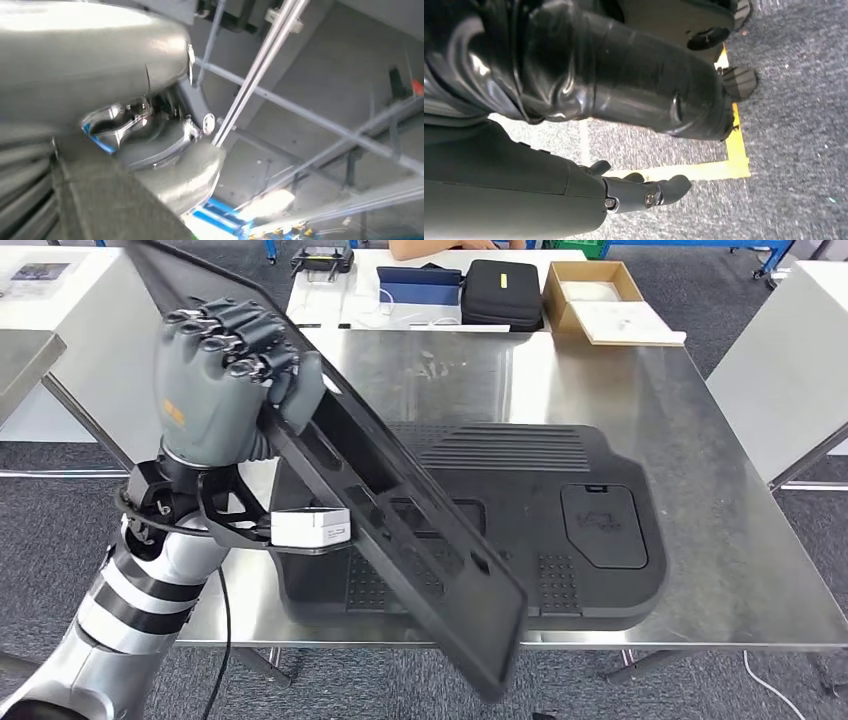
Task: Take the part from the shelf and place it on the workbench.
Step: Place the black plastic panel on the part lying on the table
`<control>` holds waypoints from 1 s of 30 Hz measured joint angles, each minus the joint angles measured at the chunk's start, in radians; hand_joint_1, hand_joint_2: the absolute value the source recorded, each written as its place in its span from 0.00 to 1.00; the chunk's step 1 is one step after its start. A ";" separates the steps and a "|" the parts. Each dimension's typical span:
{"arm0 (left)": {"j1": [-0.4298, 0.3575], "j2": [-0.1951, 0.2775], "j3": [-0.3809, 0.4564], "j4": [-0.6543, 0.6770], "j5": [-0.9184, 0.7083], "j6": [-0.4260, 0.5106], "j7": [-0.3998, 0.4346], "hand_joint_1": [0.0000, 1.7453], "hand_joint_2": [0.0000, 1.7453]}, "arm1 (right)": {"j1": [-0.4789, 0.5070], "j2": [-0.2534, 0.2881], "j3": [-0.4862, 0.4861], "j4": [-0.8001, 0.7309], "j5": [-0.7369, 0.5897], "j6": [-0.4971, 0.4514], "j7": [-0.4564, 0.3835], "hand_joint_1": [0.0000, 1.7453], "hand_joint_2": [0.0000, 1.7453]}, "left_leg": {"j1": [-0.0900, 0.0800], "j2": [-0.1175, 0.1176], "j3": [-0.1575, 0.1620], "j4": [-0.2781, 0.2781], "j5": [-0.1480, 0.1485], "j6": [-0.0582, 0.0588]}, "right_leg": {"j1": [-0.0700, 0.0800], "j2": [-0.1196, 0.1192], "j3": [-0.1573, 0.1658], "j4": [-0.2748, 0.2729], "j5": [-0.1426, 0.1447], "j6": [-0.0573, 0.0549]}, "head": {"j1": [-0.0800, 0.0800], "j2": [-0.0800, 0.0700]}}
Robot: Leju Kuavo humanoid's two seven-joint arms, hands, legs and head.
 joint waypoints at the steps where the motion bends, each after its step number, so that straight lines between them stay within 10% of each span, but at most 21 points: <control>1: -0.004 -0.007 -0.003 0.004 0.002 -0.002 0.000 1.00 0.00 | 0.000 0.000 0.000 0.000 0.000 0.000 0.000 0.00 0.00 | -0.001 -0.002 0.000 0.000 0.000 0.001 | -0.001 -0.001 0.002 -0.003 0.001 0.001 | 0.001 0.000; 12: -0.129 -0.104 -0.027 0.238 -0.001 -0.085 0.050 1.00 0.00 | 0.000 0.003 0.016 0.000 0.033 0.010 -0.002 0.00 0.00 | -0.009 -0.004 -0.006 0.001 0.003 0.019 | -0.006 -0.004 0.000 -0.013 0.012 0.026 | 0.001 0.000; 30: -0.318 -0.300 -0.094 0.841 -0.123 -0.127 0.247 1.00 0.00 | 0.000 0.012 0.049 0.000 0.057 0.031 0.001 0.00 0.00 | -0.007 -0.005 -0.006 0.001 0.006 0.021 | -0.003 -0.004 0.000 -0.012 0.013 0.027 | 0.000 0.000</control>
